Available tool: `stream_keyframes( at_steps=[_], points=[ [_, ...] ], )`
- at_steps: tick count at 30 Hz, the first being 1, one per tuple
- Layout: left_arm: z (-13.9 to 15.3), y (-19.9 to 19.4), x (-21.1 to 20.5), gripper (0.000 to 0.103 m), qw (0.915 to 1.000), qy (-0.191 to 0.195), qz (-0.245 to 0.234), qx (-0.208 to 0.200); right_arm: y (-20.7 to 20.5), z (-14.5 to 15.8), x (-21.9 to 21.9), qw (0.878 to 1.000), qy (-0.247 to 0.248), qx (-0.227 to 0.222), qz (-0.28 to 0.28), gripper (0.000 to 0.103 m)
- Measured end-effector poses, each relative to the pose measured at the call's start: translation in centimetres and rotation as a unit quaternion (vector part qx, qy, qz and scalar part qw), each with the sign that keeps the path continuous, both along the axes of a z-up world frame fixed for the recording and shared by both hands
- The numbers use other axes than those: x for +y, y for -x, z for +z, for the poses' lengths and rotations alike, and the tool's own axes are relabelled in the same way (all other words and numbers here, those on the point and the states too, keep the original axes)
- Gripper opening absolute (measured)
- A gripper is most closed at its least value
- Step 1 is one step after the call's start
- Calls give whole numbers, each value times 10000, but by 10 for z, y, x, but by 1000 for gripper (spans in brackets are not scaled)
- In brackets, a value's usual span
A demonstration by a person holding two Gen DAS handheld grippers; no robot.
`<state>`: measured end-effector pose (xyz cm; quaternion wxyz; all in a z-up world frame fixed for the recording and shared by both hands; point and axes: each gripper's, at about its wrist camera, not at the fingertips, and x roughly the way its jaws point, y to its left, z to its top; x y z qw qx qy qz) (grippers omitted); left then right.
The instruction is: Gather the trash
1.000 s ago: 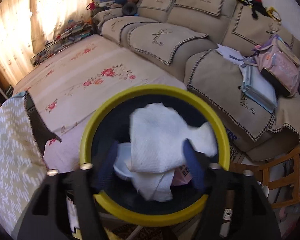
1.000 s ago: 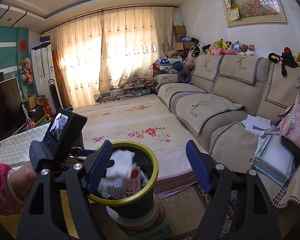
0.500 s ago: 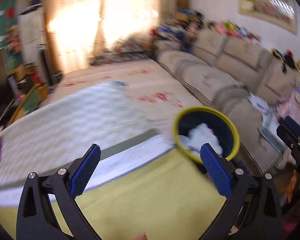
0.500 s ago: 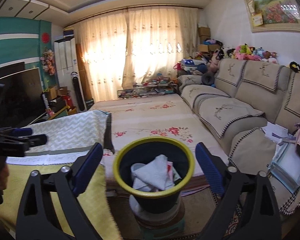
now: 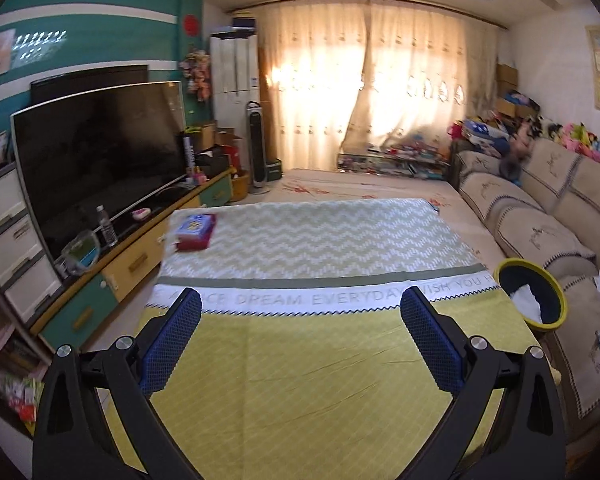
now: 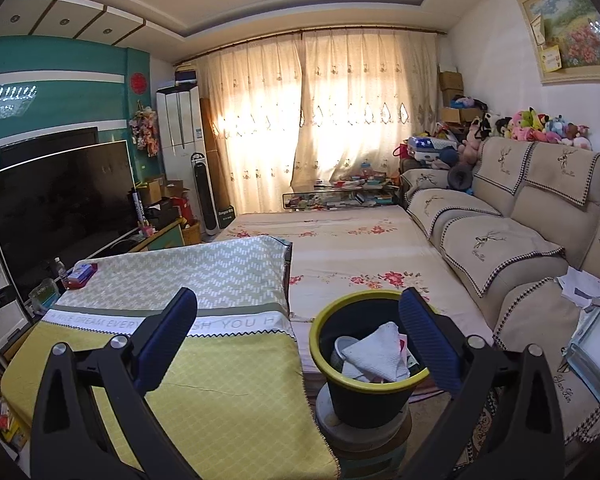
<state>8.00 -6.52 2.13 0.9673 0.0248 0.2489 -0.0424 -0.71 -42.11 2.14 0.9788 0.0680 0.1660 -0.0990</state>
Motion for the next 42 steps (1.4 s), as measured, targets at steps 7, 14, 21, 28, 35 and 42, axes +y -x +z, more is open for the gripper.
stream_keyframes(
  at_steps=[7, 14, 21, 28, 35, 42],
  points=[
    [3, 34, 17, 98, 9996, 57, 229, -165, 11, 8, 20, 9998, 23, 20, 205, 96],
    [4, 57, 22, 98, 9994, 117, 276, -173, 16, 9, 31, 9993, 34, 29, 358, 96],
    [3, 59, 23, 98, 9994, 115, 293, -169, 10, 8, 30, 9992, -7, 82, 385, 96],
    [4, 55, 21, 98, 9994, 101, 295, -137, 6, 7, 32, 9990, -21, 120, 435, 96],
    [4, 50, 17, 98, 9995, 76, 263, -138, 1, 6, 34, 9989, -25, 147, 454, 96],
    [5, 50, 16, 98, 9995, 65, 262, -145, 0, 5, 35, 9989, -18, 128, 441, 96]
  ],
)
